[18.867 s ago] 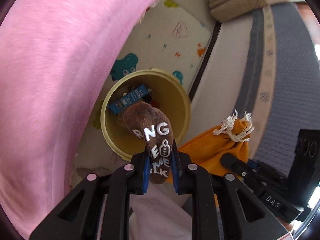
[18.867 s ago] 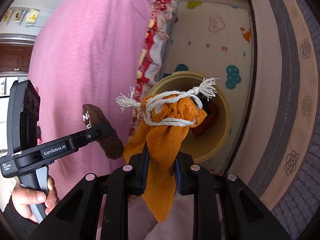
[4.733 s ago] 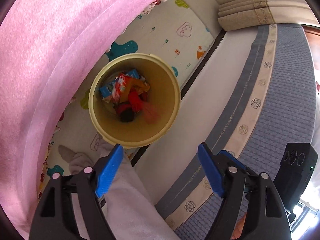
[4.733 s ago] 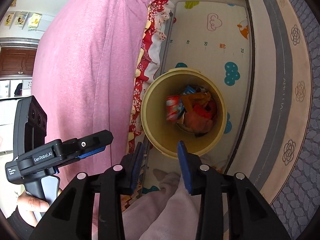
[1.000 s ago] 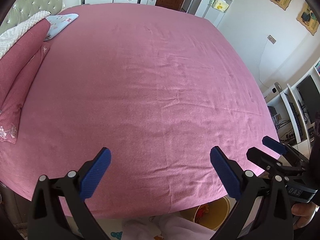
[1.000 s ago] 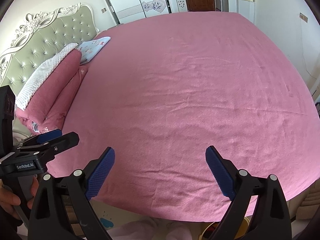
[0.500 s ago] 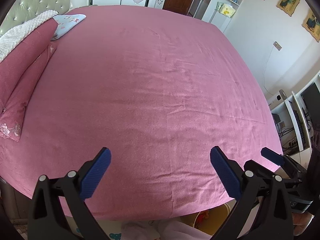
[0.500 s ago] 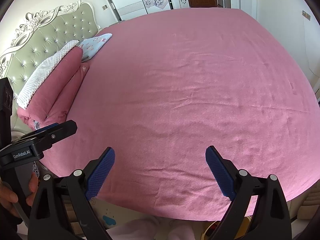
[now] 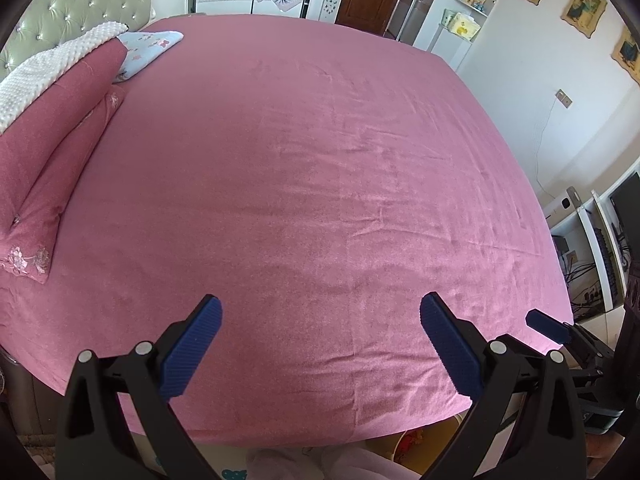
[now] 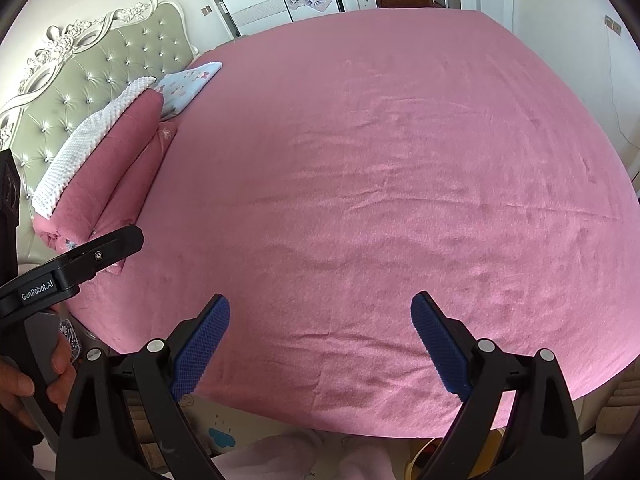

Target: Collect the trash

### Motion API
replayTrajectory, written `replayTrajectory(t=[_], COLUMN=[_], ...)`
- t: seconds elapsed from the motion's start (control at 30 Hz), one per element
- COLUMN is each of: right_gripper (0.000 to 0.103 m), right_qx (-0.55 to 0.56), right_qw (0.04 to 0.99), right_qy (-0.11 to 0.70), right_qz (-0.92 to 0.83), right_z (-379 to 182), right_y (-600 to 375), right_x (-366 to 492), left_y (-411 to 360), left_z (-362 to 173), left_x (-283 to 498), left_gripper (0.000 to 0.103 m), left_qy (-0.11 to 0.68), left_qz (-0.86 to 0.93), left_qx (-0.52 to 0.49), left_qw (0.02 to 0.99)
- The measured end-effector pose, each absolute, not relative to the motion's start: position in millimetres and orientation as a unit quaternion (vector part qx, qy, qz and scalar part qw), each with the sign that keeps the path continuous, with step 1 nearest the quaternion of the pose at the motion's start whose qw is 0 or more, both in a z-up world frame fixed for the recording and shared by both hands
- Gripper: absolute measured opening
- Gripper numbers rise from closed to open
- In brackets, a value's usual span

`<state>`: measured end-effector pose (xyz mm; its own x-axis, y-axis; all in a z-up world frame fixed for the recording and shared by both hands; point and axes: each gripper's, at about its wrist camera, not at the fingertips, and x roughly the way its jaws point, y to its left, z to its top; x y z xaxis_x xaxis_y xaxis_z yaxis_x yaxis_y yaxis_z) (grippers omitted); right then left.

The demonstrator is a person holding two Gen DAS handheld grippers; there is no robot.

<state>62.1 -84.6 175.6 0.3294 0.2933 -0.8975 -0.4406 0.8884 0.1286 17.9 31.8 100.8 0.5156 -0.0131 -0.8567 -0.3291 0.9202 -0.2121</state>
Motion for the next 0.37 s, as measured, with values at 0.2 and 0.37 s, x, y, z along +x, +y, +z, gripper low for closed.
replayTrajectory(t=[0.2,0.37], right_gripper=[0.089,0.089], right_qx=[-0.072,-0.074], right_qw=[0.809,0.807], right_qy=[0.538,0.540], right_qz=[0.226,0.229], right_z=[173.1,172.6], right_y=[-84.1,-83.2], right_x=[62.7,61.2], left_y=[35.9,36.2], left_z=[102.8,106.9], left_x=[17.9,19.8], left_gripper=[0.099,0.099], left_qy=[0.483,0.484], left_qz=[0.099,0.102], left_qx=[-0.180,-0.178], left_qw=[0.851,0.850])
